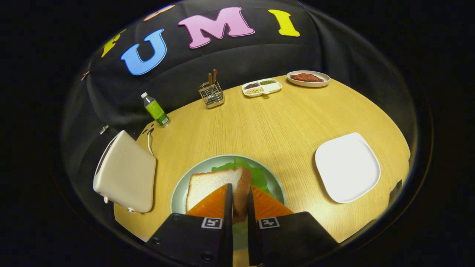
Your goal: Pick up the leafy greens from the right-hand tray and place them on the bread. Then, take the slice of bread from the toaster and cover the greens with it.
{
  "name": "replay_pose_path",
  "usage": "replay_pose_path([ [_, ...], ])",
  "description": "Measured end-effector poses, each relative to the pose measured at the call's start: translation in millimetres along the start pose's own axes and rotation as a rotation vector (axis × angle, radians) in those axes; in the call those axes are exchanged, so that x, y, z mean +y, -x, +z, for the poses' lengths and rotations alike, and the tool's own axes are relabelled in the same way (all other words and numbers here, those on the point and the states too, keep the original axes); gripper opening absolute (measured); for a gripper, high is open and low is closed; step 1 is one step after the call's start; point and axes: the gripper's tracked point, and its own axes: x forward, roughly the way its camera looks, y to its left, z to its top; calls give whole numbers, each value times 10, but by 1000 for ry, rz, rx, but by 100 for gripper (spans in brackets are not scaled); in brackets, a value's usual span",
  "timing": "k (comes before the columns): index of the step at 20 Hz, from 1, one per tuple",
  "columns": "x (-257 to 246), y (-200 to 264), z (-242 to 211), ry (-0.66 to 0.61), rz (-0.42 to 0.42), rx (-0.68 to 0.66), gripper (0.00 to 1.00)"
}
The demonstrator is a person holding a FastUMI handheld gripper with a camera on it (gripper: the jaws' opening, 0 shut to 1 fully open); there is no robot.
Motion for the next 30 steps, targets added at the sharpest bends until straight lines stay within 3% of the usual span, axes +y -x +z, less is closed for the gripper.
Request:
replay_pose_path([
  [4,-172,37,-16,8,-46,19,53],
  [5,-178,36,15,7,-43,8,66],
  [11,-226,188,161,39,-38,-29,98],
  [18,-269,541,628,119,-1,-113,99],
  [30,94,1391,1730,412,139,-356,98],
])
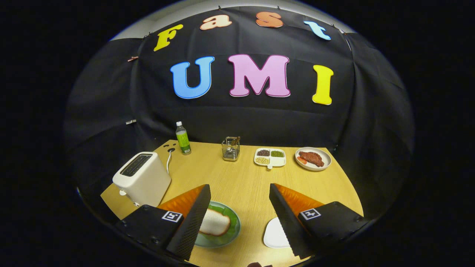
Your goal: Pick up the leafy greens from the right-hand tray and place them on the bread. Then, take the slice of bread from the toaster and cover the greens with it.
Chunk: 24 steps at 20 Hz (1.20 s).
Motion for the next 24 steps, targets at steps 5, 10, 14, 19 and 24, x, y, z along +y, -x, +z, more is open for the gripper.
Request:
replay_pose_path([
  [5,-62,207,577,105,47,-108,99],
  [10,-154,455,939,199,90,-192,98],
  [14,-277,621,922,200,87,-210,98],
  [19,-367,650,826,225,78,-205,98],
  [24,-362,632,839,213,86,-210,98],
])
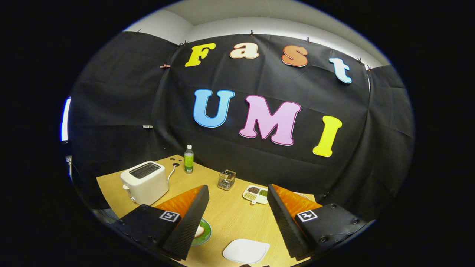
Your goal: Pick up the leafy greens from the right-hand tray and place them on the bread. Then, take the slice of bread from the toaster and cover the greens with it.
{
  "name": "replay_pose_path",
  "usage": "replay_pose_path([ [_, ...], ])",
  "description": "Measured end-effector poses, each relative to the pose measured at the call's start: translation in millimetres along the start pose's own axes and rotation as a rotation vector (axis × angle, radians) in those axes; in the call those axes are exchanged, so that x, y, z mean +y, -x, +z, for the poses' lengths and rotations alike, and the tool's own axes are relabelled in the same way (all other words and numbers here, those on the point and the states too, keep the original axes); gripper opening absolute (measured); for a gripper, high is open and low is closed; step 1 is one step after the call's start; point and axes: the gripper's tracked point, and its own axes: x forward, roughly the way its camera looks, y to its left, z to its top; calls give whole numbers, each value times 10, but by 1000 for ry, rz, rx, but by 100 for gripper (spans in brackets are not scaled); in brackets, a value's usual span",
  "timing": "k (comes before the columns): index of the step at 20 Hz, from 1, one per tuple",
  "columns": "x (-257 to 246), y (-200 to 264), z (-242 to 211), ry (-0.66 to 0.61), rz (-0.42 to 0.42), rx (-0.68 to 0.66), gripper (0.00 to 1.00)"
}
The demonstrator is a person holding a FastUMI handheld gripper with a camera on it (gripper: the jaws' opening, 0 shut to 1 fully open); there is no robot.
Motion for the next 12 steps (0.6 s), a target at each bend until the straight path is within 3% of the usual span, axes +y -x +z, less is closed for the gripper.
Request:
replay_pose_path([
  [12,95,-49,-28,9,9,18,98],
])
